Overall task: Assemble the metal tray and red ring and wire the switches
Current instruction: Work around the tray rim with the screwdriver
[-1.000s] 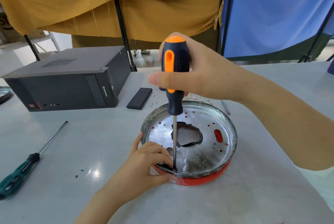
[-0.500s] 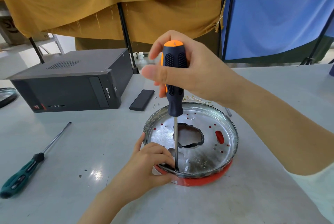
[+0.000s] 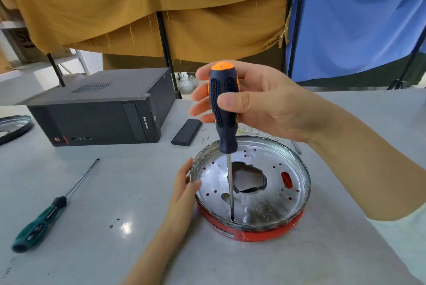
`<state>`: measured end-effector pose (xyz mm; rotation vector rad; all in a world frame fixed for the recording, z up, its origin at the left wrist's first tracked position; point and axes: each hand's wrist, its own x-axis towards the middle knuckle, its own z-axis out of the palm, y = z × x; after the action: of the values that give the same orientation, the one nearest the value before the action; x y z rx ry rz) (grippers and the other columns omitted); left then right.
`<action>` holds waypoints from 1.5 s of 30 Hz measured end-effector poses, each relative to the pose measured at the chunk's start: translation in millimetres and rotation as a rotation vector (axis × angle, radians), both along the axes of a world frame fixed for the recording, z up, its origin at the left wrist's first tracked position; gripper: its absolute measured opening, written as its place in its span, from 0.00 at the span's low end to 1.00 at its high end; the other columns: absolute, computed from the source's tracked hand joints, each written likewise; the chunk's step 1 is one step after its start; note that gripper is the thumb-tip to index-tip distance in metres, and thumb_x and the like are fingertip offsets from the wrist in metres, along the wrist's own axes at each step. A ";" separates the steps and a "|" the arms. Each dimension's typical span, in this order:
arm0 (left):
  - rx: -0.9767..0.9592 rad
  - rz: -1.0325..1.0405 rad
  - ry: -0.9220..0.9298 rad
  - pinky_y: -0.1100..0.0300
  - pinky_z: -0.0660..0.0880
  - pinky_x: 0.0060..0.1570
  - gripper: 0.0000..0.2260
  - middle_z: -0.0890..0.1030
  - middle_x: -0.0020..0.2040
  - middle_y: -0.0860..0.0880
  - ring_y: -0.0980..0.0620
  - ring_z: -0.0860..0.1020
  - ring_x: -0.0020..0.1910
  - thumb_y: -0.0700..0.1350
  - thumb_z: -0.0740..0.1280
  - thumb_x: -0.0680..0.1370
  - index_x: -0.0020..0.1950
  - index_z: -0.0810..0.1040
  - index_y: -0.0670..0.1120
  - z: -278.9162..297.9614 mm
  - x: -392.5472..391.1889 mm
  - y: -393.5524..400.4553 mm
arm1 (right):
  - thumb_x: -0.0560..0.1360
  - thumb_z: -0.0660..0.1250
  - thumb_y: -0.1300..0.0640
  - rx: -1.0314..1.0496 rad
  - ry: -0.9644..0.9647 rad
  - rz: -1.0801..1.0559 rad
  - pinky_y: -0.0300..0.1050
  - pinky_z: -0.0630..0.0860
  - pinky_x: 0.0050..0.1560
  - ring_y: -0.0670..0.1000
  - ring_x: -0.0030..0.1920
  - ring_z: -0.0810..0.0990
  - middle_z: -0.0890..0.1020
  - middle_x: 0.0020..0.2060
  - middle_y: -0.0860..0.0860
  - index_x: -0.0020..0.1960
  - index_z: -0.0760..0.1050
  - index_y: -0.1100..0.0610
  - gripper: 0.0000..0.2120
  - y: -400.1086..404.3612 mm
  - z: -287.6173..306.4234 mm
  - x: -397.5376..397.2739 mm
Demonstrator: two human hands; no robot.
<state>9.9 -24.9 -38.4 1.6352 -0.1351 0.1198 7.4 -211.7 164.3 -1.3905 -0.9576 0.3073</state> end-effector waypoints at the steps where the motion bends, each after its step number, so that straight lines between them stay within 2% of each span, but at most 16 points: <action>1: -0.019 -0.009 0.000 0.58 0.68 0.67 0.21 0.73 0.67 0.58 0.58 0.70 0.68 0.42 0.60 0.80 0.69 0.65 0.62 -3.3 -0.7 -2.3 | 0.73 0.64 0.66 -0.012 -0.021 -0.010 0.56 0.75 0.62 0.58 0.54 0.81 0.80 0.51 0.56 0.60 0.71 0.60 0.16 0.8 0.6 -1.1; 3: -0.018 -0.020 -0.012 0.55 0.68 0.69 0.22 0.74 0.67 0.58 0.58 0.72 0.67 0.46 0.59 0.76 0.67 0.65 0.64 -6.5 -1.4 -3.9 | 0.71 0.67 0.66 -0.021 -0.041 -0.049 0.51 0.78 0.56 0.57 0.49 0.83 0.82 0.47 0.55 0.56 0.70 0.60 0.14 4.1 2.0 -2.5; 6: 0.008 -0.012 -0.040 0.67 0.69 0.63 0.22 0.74 0.67 0.59 0.63 0.72 0.65 0.49 0.57 0.74 0.66 0.65 0.65 -7.1 -0.7 -3.0 | 0.69 0.69 0.66 -0.007 -0.021 -0.135 0.50 0.78 0.48 0.53 0.38 0.81 0.80 0.39 0.52 0.50 0.68 0.58 0.13 10.6 -0.3 -1.1; 10: 0.028 0.004 -0.082 0.76 0.67 0.56 0.20 0.74 0.66 0.61 0.67 0.71 0.64 0.49 0.56 0.76 0.67 0.65 0.63 -9.7 -2.2 -3.4 | 0.72 0.62 0.65 0.075 0.084 -0.046 0.47 0.75 0.44 0.52 0.38 0.75 0.74 0.40 0.54 0.58 0.67 0.56 0.15 13.4 -2.1 -4.0; 14: 0.220 0.166 -0.256 0.68 0.61 0.69 0.18 0.68 0.70 0.55 0.64 0.65 0.70 0.52 0.55 0.78 0.67 0.69 0.55 -13.5 -3.3 -3.0 | 0.73 0.56 0.64 0.063 0.111 0.004 0.48 0.74 0.48 0.53 0.43 0.74 0.74 0.45 0.55 0.64 0.69 0.59 0.19 9.1 -0.1 -3.9; 19: 0.351 0.139 -0.411 0.64 0.62 0.67 0.16 0.74 0.62 0.55 0.55 0.66 0.71 0.53 0.51 0.79 0.44 0.78 0.52 -15.3 -5.8 -3.6 | 0.76 0.59 0.66 0.028 0.022 0.002 0.54 0.74 0.63 0.58 0.55 0.80 0.78 0.51 0.57 0.61 0.70 0.62 0.14 4.0 0.1 -5.3; 21: 0.370 0.140 -0.435 0.63 0.62 0.67 0.18 0.76 0.58 0.56 0.52 0.65 0.71 0.51 0.50 0.79 0.39 0.75 0.49 -15.5 -5.7 -4.3 | 0.75 0.61 0.67 0.026 0.004 -0.010 0.55 0.76 0.60 0.59 0.53 0.81 0.80 0.49 0.57 0.58 0.69 0.62 0.12 5.2 0.7 -6.4; 23: 0.370 0.152 -0.447 0.61 0.63 0.67 0.18 0.76 0.55 0.55 0.53 0.65 0.71 0.51 0.50 0.79 0.36 0.73 0.49 -14.5 -5.0 -4.9 | 0.73 0.63 0.67 0.039 0.008 -0.040 0.52 0.78 0.54 0.56 0.44 0.82 0.81 0.43 0.54 0.54 0.68 0.61 0.11 8.1 -0.2 -6.3; 25: 0.366 0.154 -0.454 0.54 0.66 0.66 0.16 0.76 0.54 0.55 0.55 0.66 0.70 0.51 0.50 0.79 0.35 0.71 0.51 -14.4 -4.3 -5.0 | 0.73 0.64 0.67 0.048 0.012 -0.052 0.49 0.76 0.48 0.53 0.37 0.77 0.78 0.39 0.53 0.52 0.67 0.60 0.10 11.2 -1.7 -6.5; 28: 0.356 0.148 -0.441 0.45 0.68 0.64 0.18 0.76 0.55 0.56 0.56 0.65 0.70 0.52 0.50 0.79 0.36 0.73 0.47 -16.9 -2.8 -4.3 | 0.74 0.59 0.64 0.080 0.076 0.024 0.47 0.72 0.45 0.52 0.38 0.73 0.74 0.39 0.53 0.57 0.68 0.60 0.12 11.8 -1.9 -7.0; 32: 0.315 0.150 -0.427 0.42 0.71 0.62 0.20 0.75 0.55 0.59 0.56 0.65 0.71 0.51 0.52 0.79 0.39 0.76 0.40 -20.0 -0.4 -4.1 | 0.76 0.57 0.62 0.066 0.079 0.049 0.48 0.74 0.51 0.53 0.45 0.75 0.76 0.45 0.53 0.62 0.71 0.62 0.16 6.5 -0.5 -4.5; 34: 0.315 0.151 -0.422 0.46 0.70 0.64 0.17 0.75 0.55 0.59 0.56 0.65 0.71 0.49 0.53 0.80 0.39 0.75 0.42 -20.2 0.4 -4.5 | 0.75 0.59 0.63 0.050 0.024 0.013 0.49 0.76 0.52 0.54 0.50 0.79 0.77 0.47 0.53 0.58 0.72 0.62 0.12 5.2 -0.7 -4.2; 36: 0.338 0.157 -0.421 0.58 0.66 0.66 0.17 0.75 0.55 0.60 0.57 0.65 0.70 0.50 0.52 0.80 0.38 0.75 0.46 -19.2 0.3 -5.1 | 0.75 0.62 0.65 0.058 -0.017 -0.026 0.53 0.78 0.51 0.58 0.54 0.81 0.78 0.47 0.54 0.52 0.70 0.61 0.07 6.6 -2.0 -4.7; 38: 0.345 0.159 -0.411 0.68 0.62 0.64 0.16 0.75 0.54 0.60 0.60 0.66 0.69 0.51 0.52 0.79 0.38 0.75 0.48 -17.4 -0.8 -5.6 | 0.74 0.64 0.66 0.079 -0.026 -0.065 0.54 0.79 0.50 0.60 0.51 0.83 0.80 0.46 0.54 0.48 0.67 0.60 0.06 9.3 -2.6 -3.9; 41: 0.338 0.160 -0.417 0.70 0.60 0.64 0.19 0.75 0.55 0.61 0.62 0.66 0.68 0.53 0.51 0.79 0.40 0.76 0.44 -17.9 -1.2 -5.6 | 0.73 0.64 0.65 0.050 -0.025 -0.082 0.50 0.77 0.45 0.52 0.35 0.79 0.77 0.40 0.55 0.48 0.66 0.58 0.08 11.8 -3.3 -2.4; 45: 0.339 0.157 -0.419 0.66 0.66 0.58 0.19 0.73 0.56 0.60 0.56 0.72 0.60 0.54 0.50 0.79 0.38 0.73 0.46 -17.0 -3.2 -6.1 | 0.76 0.60 0.62 0.055 0.010 0.006 0.45 0.72 0.43 0.50 0.34 0.73 0.73 0.37 0.54 0.54 0.69 0.56 0.07 7.9 -3.0 -3.7</action>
<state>6.7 -31.0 -55.3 1.9401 -0.3632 0.5873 3.8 -203.8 161.3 -1.3354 -0.9555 0.2900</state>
